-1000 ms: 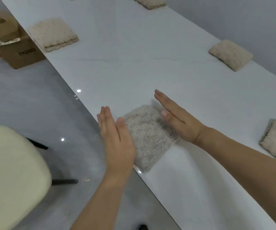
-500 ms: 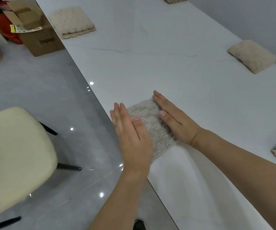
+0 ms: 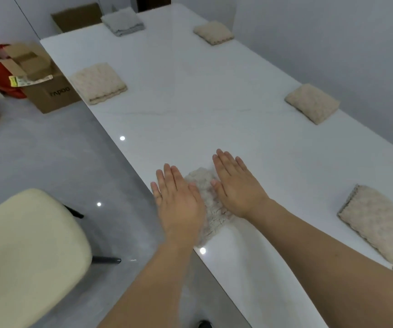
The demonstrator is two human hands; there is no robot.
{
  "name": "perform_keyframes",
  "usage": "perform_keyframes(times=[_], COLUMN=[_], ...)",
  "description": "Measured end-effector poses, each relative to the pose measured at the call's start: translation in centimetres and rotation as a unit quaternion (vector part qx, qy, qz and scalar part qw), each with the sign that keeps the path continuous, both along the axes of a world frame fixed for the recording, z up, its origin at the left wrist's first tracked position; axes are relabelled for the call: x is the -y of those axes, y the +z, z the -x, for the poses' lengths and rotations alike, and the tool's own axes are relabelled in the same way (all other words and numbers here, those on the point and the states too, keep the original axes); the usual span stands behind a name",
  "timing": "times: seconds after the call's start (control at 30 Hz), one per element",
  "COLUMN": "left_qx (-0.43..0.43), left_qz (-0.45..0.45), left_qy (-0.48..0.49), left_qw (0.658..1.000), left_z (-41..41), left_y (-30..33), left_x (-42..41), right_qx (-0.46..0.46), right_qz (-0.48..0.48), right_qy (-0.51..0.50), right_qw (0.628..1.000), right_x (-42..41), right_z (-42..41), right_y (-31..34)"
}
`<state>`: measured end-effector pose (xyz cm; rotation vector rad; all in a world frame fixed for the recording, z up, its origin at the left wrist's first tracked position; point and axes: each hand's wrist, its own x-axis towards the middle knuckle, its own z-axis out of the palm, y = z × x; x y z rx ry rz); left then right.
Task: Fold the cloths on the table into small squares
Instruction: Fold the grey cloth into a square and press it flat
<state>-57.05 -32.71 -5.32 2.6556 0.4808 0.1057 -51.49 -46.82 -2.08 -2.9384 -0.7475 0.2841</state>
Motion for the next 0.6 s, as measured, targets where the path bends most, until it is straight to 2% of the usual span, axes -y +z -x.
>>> perform_keyframes(times=[0.13,0.3,0.47,0.6], left_qx=[0.004,0.007,0.038,0.032], left_qz=[-0.052,-0.090,-0.113,-0.136], left_qy=[-0.184,-0.325,-0.392,-0.414], left_qw=[0.982,0.941,0.912,0.899], left_z=[-3.1,-5.9,-9.4,-12.1], left_y=[4.7,10.5,16.3,18.5], left_x=[-2.7,-6.4,-9.5,-11.2], right_qx=[-0.034,-0.028,-0.020,-0.018], right_qz=[-0.046,-0.066,-0.088,-0.100], right_qy=[-0.108,-0.204,-0.290,-0.326], right_qw=[0.993,0.976,0.953,0.940], right_x=[-1.5,-3.5,-6.2,-7.5], right_z=[1.0,1.8,1.3,-0.3], right_y=[4.4,9.9,14.1,15.7])
